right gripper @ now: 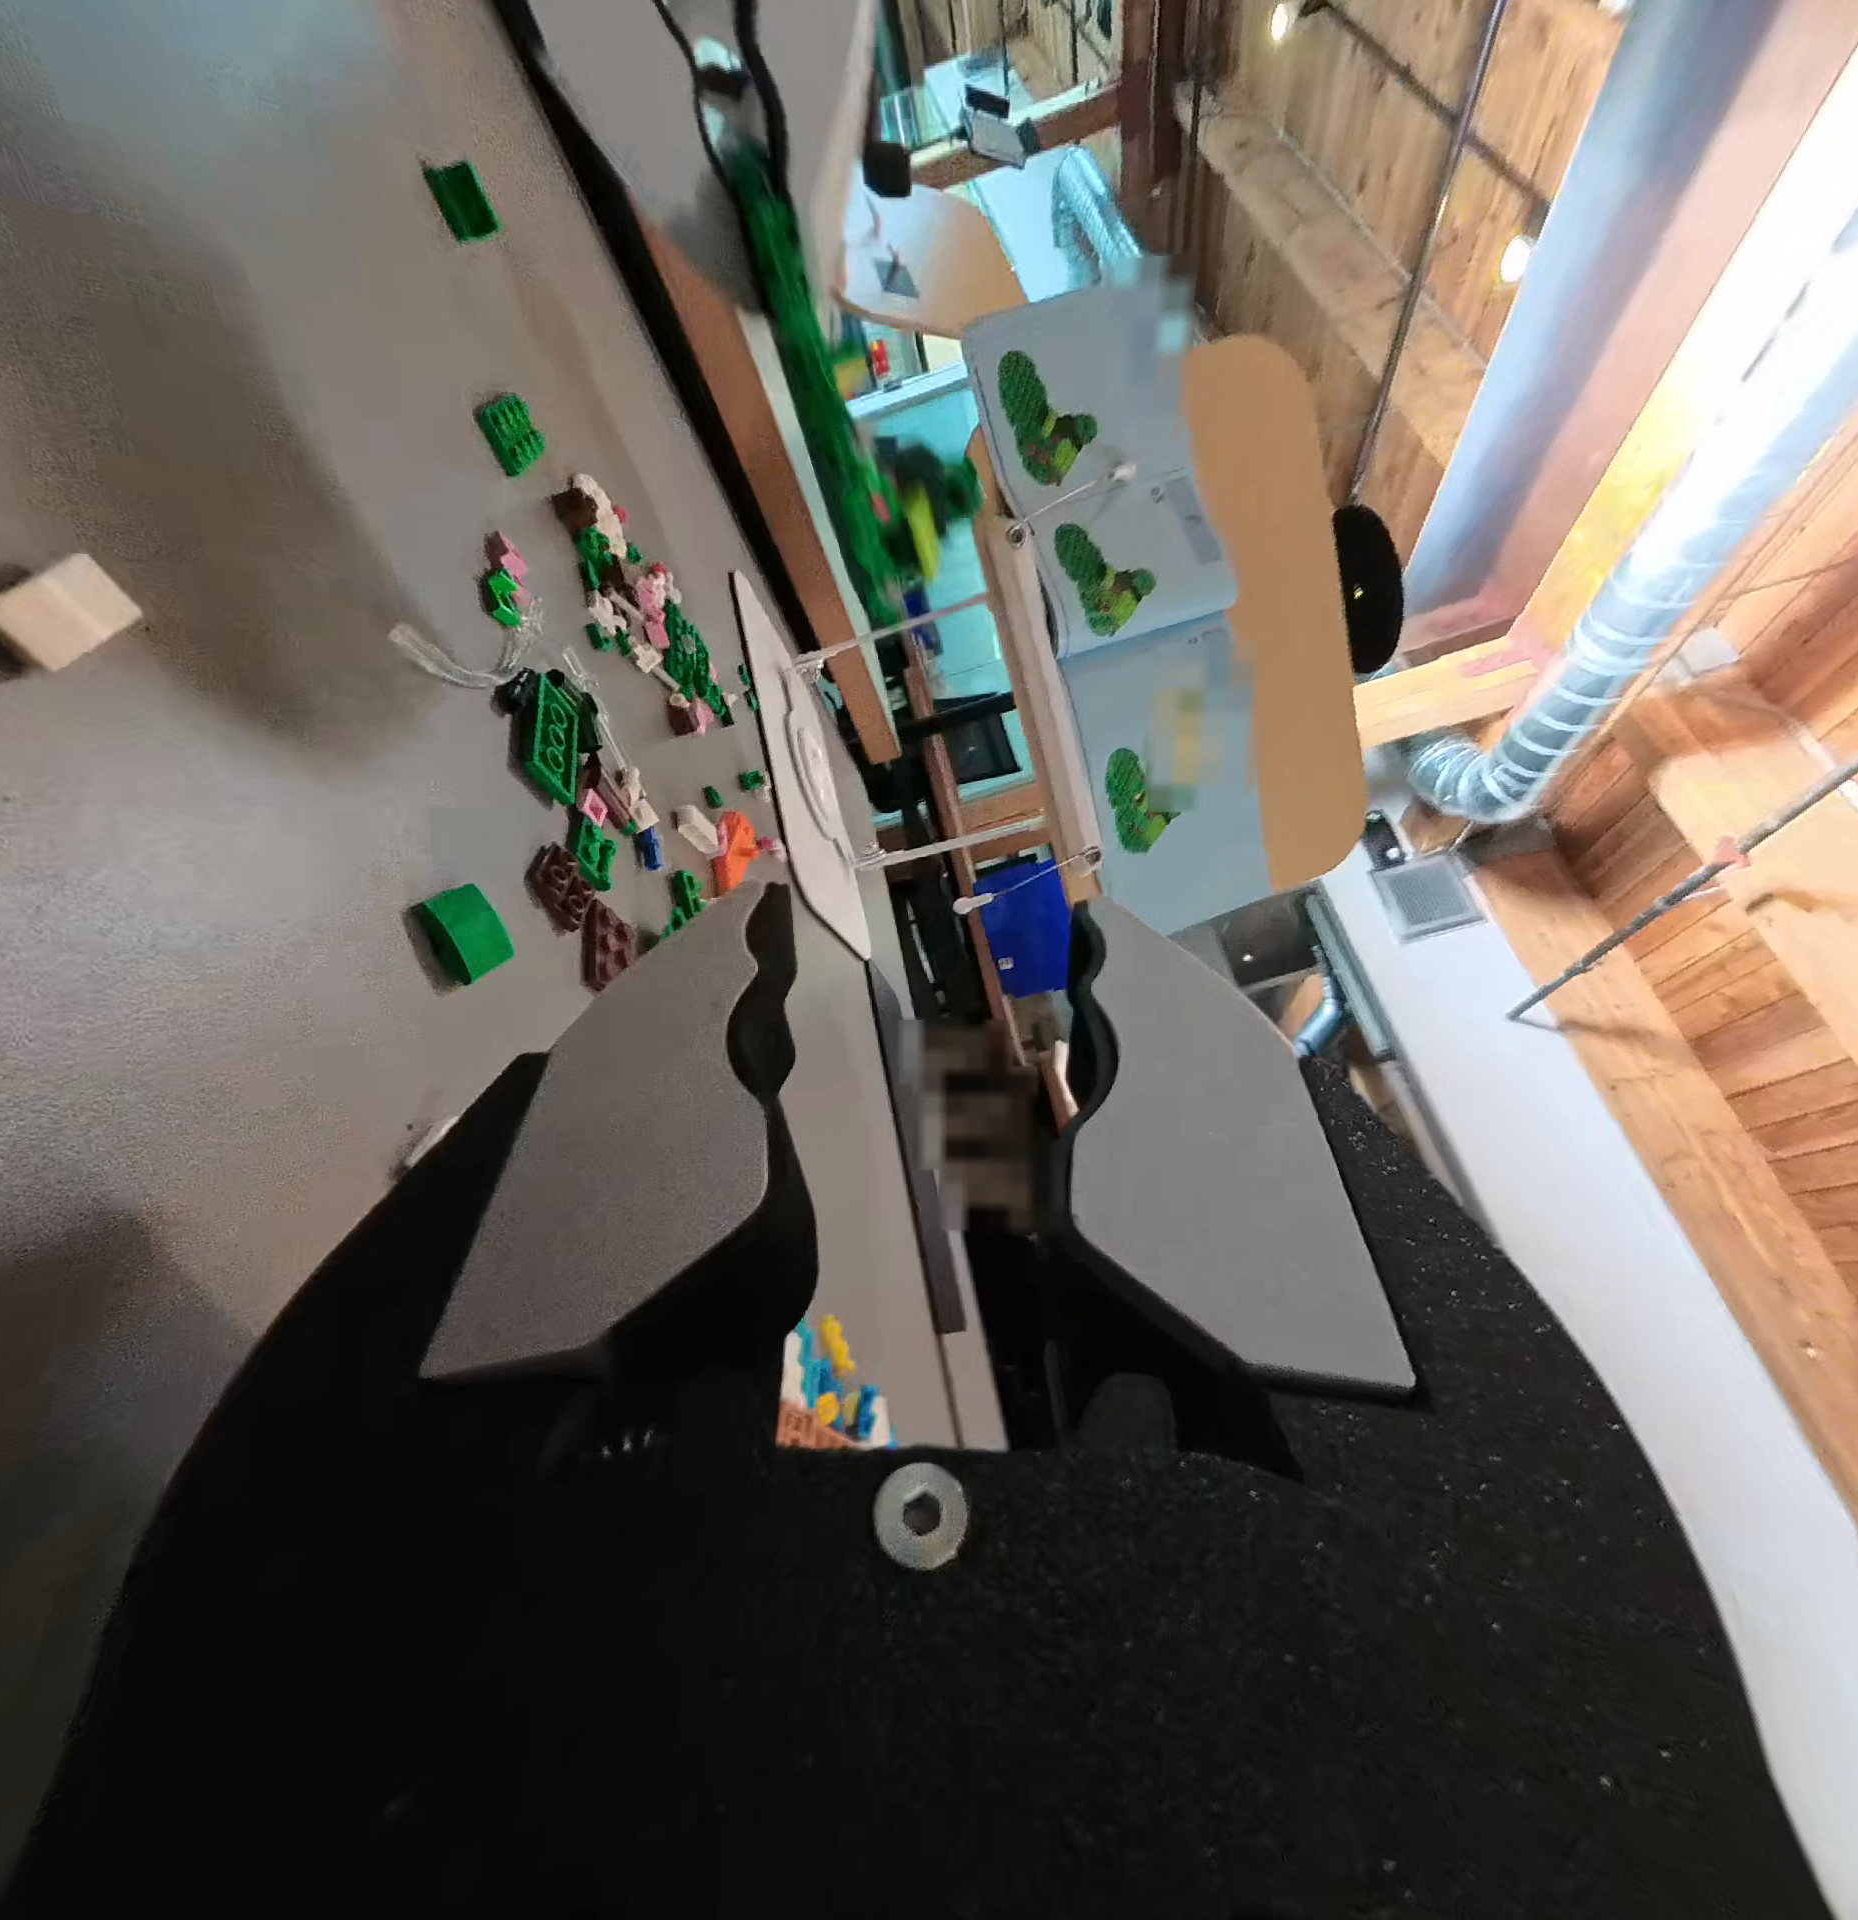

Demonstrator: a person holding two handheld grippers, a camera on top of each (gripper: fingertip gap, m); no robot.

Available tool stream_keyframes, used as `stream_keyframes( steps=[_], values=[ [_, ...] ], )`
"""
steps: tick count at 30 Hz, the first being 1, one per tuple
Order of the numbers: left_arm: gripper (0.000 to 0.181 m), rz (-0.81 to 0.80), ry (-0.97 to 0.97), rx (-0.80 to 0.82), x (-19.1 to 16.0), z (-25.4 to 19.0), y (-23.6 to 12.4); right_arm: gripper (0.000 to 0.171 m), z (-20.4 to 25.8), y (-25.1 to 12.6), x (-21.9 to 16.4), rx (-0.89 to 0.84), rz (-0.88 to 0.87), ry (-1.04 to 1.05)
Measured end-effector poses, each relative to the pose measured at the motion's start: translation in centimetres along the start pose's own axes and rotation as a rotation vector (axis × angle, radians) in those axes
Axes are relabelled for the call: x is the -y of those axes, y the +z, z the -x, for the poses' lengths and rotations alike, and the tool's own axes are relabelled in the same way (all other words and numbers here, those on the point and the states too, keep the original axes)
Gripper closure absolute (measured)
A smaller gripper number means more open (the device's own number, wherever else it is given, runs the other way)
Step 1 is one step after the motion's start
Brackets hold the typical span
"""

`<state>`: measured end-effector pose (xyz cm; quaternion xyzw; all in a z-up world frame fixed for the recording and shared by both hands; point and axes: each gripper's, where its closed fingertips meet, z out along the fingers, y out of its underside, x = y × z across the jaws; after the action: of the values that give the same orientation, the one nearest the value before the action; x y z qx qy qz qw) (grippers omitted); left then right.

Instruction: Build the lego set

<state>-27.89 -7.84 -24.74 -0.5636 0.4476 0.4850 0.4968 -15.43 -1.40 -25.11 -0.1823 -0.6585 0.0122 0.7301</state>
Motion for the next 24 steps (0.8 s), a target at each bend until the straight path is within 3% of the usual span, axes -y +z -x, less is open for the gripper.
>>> stream_keyframes(
  steps=[4, 8, 12, 22, 24],
  values=[
    [0.174, 0.327, 0.119, -0.081, -11.1, -0.7, -2.2, 0.127, 0.2, 0.5, -0.8, 0.028, 0.024, 0.094],
    [0.174, 0.489, 0.090, -0.160, -16.5, -1.0, -3.3, 0.132, 0.1, 0.4, -1.4, 0.033, 0.044, 0.152],
    [0.174, 0.527, 0.056, -0.199, -17.7, -1.2, -2.7, 0.134, 0.2, 0.5, -1.8, 0.041, 0.069, 0.162],
    [0.173, 0.514, 0.192, -0.339, -17.6, -4.0, -1.2, 0.134, 0.3, 0.5, -2.2, 0.034, 0.097, 0.142],
    [0.163, 0.504, 0.153, -0.490, -17.7, -5.5, -1.9, 0.146, 0.1, 0.5, -2.4, 0.024, 0.110, 0.142]
  ],
)
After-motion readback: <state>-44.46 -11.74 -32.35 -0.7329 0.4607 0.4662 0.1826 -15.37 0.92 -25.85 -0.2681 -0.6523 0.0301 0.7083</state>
